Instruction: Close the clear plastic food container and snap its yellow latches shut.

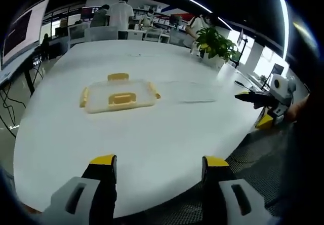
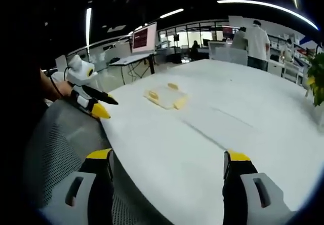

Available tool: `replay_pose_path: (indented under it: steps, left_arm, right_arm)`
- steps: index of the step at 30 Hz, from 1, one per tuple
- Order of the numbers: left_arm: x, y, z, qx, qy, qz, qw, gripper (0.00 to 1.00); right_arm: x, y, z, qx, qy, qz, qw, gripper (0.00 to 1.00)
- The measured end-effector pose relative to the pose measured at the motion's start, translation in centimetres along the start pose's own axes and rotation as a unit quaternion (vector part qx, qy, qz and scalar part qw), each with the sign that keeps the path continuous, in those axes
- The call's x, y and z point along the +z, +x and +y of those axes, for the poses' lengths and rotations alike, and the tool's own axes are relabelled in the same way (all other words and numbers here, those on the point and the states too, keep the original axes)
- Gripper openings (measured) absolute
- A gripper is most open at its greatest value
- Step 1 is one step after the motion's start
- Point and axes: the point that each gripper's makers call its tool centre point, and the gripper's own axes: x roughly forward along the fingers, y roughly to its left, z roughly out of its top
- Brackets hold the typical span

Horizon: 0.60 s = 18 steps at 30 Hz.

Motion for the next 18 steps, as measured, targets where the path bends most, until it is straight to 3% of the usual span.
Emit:
replay_pose_path:
  steps: [7, 18]
  left_arm:
    - [0.32, -0.08, -0.15, -0.002, 0.007, -0.007, 1.0, 0.59]
    - [-0.54, 0.15, 0.12, -0.001, -0.004, 0.017, 0.9999, 0.59]
  right_arm:
    - [-0.55, -0.03, -0.07, 0.003, 0.013, 0.015, 0.9998, 0.86]
    - [-0.87, 0.01, -0.1, 0.005, 0.012, 0.024, 0.9996, 0.81]
